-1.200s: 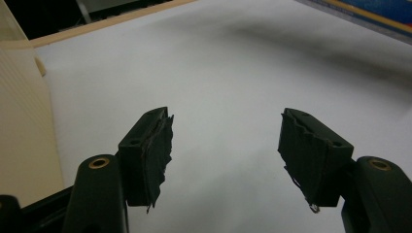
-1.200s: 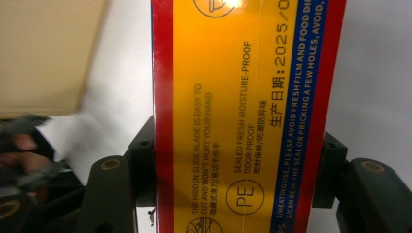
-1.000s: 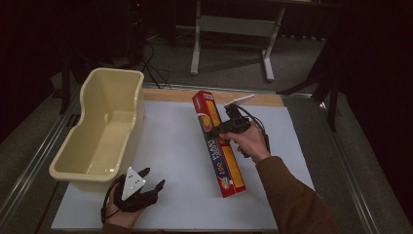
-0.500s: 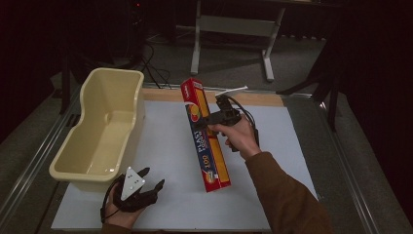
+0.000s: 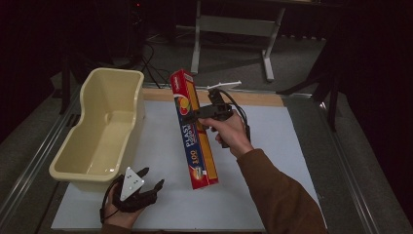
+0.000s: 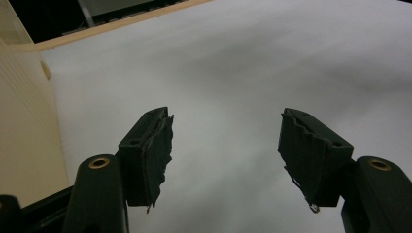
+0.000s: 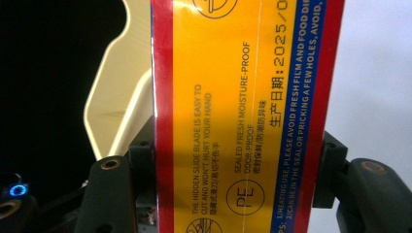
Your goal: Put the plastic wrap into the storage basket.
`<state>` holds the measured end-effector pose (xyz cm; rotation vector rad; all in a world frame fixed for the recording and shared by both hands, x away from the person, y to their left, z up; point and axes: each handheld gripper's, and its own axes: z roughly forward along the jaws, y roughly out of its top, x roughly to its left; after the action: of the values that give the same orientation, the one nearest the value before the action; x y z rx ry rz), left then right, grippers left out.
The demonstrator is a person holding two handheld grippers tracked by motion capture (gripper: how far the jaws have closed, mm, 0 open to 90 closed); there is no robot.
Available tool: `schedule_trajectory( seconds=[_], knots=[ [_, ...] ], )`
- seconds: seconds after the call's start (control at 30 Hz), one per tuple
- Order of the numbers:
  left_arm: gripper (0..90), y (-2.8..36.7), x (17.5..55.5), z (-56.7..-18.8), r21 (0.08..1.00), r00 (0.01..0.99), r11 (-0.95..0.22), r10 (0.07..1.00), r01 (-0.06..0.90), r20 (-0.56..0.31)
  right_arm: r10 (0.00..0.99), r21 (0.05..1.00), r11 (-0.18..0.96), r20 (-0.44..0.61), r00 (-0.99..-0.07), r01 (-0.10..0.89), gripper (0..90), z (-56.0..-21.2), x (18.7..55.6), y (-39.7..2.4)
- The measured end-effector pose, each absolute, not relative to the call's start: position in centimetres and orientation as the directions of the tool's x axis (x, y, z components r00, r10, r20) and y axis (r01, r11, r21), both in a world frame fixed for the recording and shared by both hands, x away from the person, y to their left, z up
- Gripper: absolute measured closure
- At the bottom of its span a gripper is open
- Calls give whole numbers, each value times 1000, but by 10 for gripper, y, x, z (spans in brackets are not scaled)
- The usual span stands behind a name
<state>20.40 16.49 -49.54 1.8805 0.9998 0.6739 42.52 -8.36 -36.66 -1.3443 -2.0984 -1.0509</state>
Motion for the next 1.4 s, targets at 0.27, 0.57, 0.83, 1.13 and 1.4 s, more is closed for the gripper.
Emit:
schedule_trajectory(
  seconds=[0.27, 0.57, 0.83, 1.13, 1.4],
  knots=[
    [363, 165, 204, -496, 880, 530, -296, 846, 371, 61, 540, 367, 247, 716, -442, 897, 391, -357, 429, -61],
    [363, 165, 203, -495, 883, 528, -291, 847, 368, 59, 515, 356, 224, 747, -420, 907, 391, -348, 438, -42],
    [363, 166, 203, -496, 884, 533, -289, 844, 368, 54, 501, 363, 207, 758, -417, 908, 391, -340, 446, -27],
    [363, 166, 204, -496, 882, 533, -287, 845, 373, 50, 479, 369, 180, 777, -408, 912, 392, -334, 451, -14],
    [361, 164, 204, -496, 880, 537, -298, 841, 369, 60, 473, 359, 149, 793, -385, 921, 392, -329, 458, -4]
  ],
)
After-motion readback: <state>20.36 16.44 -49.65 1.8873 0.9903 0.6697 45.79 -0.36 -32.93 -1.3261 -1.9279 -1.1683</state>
